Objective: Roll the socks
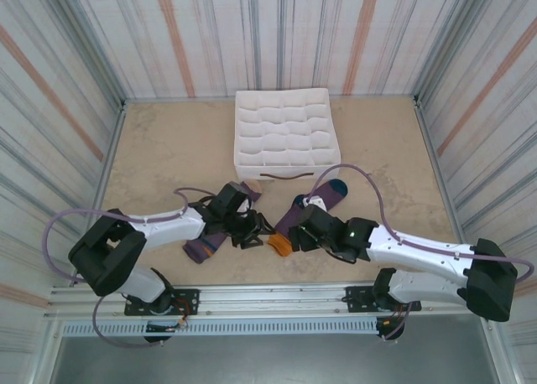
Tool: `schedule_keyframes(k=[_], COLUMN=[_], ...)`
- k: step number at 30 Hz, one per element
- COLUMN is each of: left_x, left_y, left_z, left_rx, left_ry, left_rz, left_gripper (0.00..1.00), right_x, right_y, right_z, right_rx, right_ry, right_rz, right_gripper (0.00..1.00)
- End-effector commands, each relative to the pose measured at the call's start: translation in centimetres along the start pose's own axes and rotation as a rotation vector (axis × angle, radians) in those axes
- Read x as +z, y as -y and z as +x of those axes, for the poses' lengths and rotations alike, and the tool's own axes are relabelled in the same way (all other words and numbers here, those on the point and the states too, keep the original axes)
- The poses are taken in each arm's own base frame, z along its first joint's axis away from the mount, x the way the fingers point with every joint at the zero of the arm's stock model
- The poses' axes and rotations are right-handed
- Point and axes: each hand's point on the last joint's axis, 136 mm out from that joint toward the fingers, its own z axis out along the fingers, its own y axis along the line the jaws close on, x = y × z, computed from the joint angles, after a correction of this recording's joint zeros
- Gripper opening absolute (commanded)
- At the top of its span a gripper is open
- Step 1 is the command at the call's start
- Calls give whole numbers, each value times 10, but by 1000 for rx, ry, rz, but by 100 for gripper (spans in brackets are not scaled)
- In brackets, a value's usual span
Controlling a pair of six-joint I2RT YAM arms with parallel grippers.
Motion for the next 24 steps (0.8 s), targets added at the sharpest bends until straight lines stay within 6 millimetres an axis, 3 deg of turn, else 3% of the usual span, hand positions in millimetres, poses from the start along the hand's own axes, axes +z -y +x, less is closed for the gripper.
schedule_keyframes(k=[1,5,15,24], left_x=[8,12,16,24], left_y=[3,-2,-24,-20], left_z=[2,5,9,5], left_rx=[-21,-21,-43,-44], left_ry=[-5,-20,-37,-48], left_rz=[11,-7,-62,-61], left_gripper=[45,36,36,32], right_x=[-1,2,11,23], right_y=[-2,-10,-22,-40], right_z=[5,11,22,39], right_rx=[-23,-61,-112,-233], right_ry=[18,15,-8,-44], right_rz=[-8,-37,-56,-39], right_gripper=[88,84,83,79])
